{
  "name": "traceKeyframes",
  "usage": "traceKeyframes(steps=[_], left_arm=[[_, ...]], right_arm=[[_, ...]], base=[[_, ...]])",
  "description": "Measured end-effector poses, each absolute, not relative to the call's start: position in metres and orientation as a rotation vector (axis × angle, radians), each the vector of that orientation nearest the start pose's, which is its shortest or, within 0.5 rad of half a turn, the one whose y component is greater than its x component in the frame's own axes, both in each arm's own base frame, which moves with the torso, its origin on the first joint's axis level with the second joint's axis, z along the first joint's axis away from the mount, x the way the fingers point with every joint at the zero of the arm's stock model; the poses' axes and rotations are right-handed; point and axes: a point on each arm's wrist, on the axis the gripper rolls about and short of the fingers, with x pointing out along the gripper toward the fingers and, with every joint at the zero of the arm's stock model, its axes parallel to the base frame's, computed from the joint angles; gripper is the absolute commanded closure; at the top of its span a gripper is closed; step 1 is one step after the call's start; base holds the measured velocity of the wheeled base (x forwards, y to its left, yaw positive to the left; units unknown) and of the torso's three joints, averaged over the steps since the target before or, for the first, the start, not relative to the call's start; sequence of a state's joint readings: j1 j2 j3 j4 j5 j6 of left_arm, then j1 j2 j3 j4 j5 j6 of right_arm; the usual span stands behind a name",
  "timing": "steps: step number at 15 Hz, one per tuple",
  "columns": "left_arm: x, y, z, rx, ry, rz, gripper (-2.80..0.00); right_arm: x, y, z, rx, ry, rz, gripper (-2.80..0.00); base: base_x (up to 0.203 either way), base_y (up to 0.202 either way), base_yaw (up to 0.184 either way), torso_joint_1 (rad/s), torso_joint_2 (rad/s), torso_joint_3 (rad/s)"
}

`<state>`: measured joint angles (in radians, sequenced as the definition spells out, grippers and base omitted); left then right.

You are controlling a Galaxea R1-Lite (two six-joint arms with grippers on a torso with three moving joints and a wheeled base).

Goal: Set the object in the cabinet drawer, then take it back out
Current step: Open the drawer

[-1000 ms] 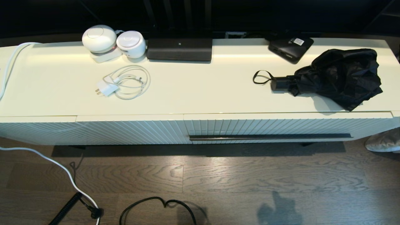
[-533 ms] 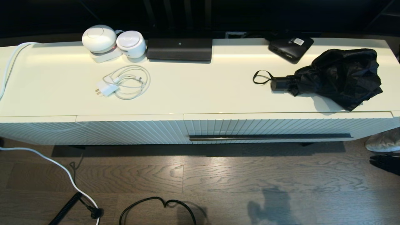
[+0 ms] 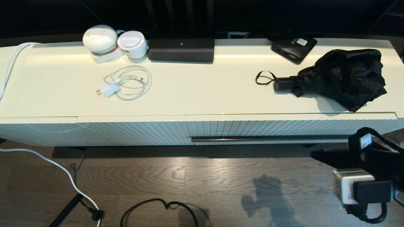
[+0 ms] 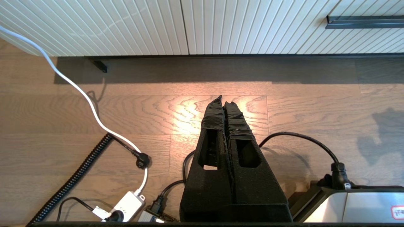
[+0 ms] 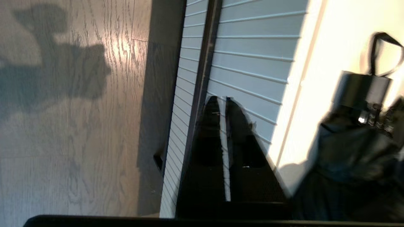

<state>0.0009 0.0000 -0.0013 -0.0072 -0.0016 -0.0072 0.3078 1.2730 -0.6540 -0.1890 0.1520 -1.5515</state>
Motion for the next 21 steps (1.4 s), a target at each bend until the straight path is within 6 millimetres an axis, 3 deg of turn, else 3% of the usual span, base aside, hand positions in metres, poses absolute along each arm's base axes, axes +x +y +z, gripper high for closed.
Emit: traceKeyframes(steps=[6, 11, 21], left_arm=[[-0.023, 0.000, 0.077, -0.007, -0.009, -0.001, 0.00], [-0.023, 0.000, 0.077, -0.007, -0.009, -0.001, 0.00], [-0.023, 0.000, 0.077, -0.007, -0.009, -0.001, 0.00]], right_arm=[[0.193, 0.050, 0.173, -1.534, 0.170, 0.600, -2.80], [0.207, 0.058, 0.151, -1.474, 0.269, 0.643, -2.80], [0.263, 0.073, 0.122, -1.410, 0.194, 0.602, -2.80]], base=[[0.000, 0.000, 0.000, 0.000, 0.00, 0.000], [0.000, 0.000, 0.000, 0.000, 0.00, 0.000], [0.000, 0.000, 0.000, 0.000, 0.00, 0.000]])
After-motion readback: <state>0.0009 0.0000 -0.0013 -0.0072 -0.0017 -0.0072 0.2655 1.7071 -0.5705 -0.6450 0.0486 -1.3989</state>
